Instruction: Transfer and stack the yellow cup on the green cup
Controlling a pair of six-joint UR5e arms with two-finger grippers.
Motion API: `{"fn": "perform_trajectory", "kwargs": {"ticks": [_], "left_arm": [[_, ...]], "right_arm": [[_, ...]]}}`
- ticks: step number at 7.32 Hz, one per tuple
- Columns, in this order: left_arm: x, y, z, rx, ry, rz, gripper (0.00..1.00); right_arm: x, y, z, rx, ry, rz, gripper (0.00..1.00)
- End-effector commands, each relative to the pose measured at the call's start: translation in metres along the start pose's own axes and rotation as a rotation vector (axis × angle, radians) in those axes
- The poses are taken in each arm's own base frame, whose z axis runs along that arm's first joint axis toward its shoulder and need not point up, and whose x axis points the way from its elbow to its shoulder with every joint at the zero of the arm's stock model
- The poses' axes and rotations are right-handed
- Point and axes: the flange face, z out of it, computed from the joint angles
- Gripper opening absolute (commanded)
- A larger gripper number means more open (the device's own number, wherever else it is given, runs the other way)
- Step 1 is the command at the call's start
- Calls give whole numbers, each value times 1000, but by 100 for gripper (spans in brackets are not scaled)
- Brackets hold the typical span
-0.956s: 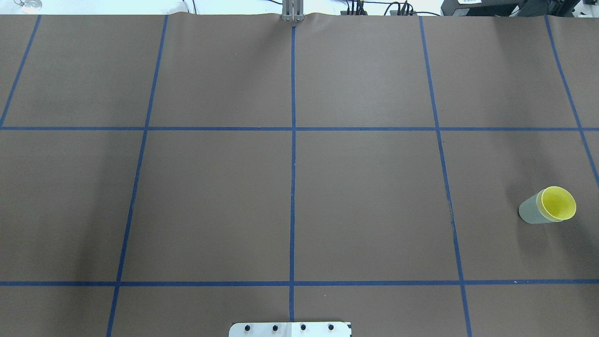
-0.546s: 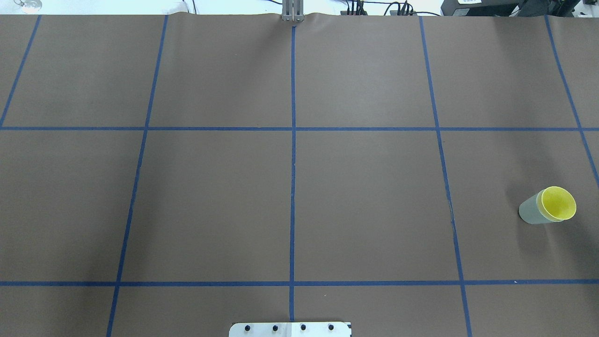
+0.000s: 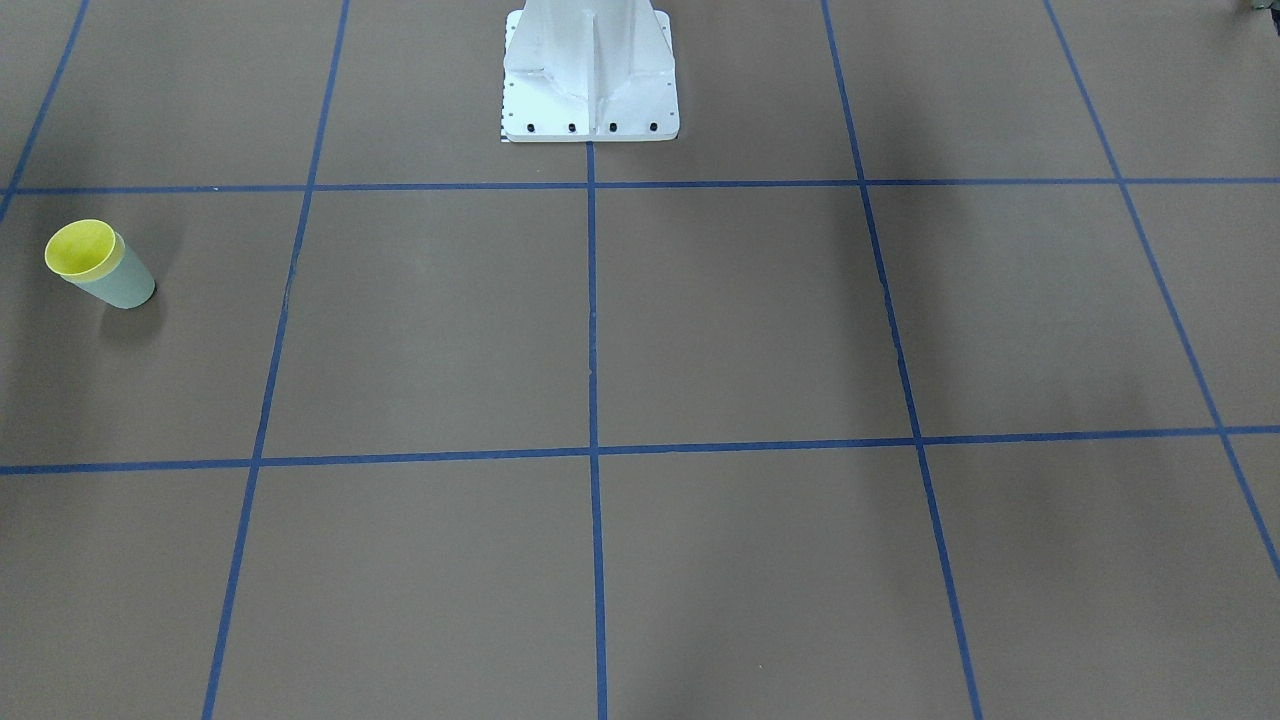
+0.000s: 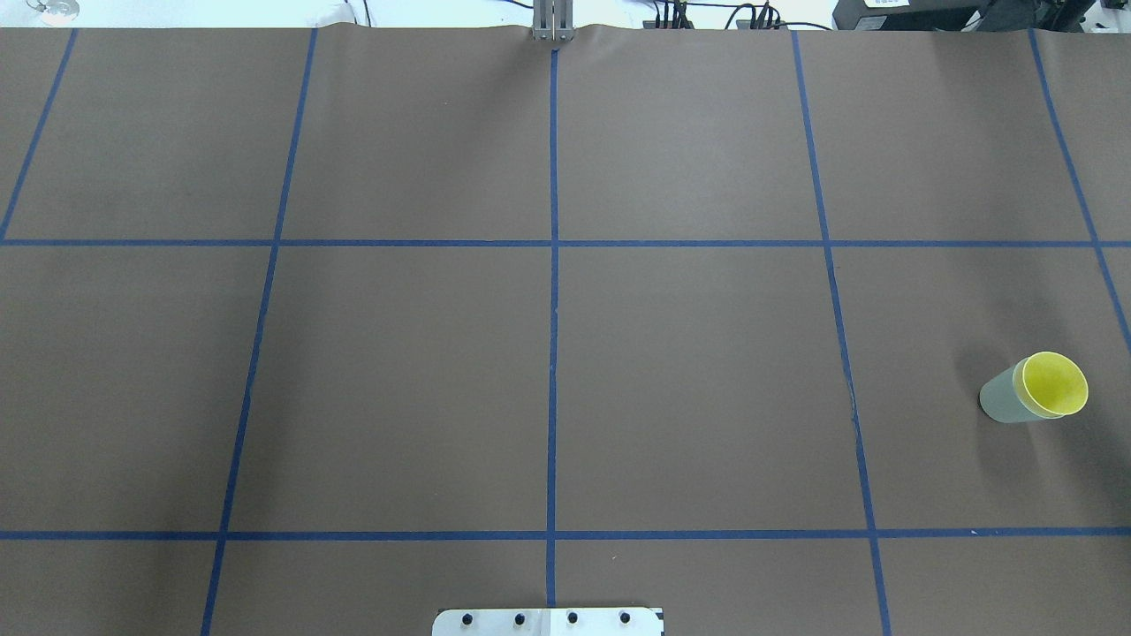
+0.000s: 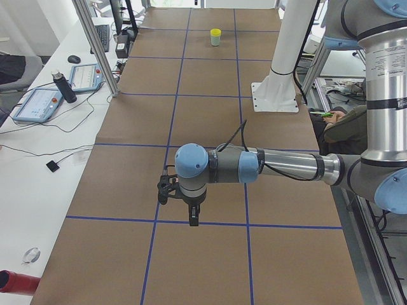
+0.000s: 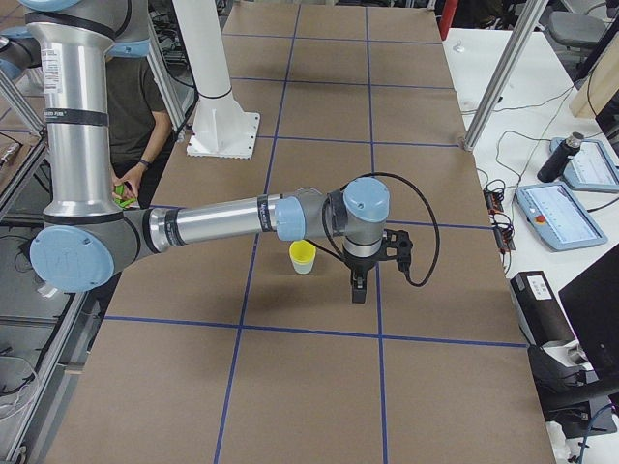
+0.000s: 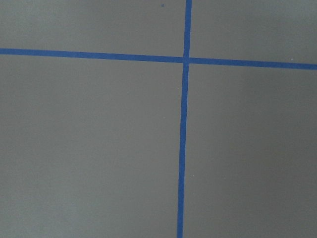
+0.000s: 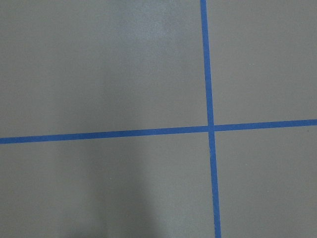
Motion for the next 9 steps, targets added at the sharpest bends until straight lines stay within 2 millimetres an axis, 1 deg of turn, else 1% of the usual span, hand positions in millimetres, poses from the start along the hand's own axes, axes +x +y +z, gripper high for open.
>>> {"fn": "perform_trajectory", "kwargs": {"ticks": [1, 2, 3, 4, 6, 8, 9], "left_arm": [[-9, -8, 3, -25, -60, 32, 100], [-14, -6, 10, -42, -52, 20, 100], [-15, -4, 11, -47, -50, 14, 100], [-13, -3, 11, -45, -36, 9, 100], [-9, -1, 13, -38, 19, 7, 100], [-8, -2, 13, -33, 20, 17, 100], [-8, -2, 13, -32, 20, 23, 100]], "right_arm": [[15, 7, -4, -59, 16, -66, 100], [18, 8, -6, -65, 17, -74, 100], [18, 9, -5, -67, 23, -76, 100], [19, 9, -8, -63, 51, -85, 100], [19, 11, -6, -67, 37, -85, 100], [16, 9, -7, -59, 35, -89, 100], [18, 9, -4, -65, 36, -80, 100]]}}
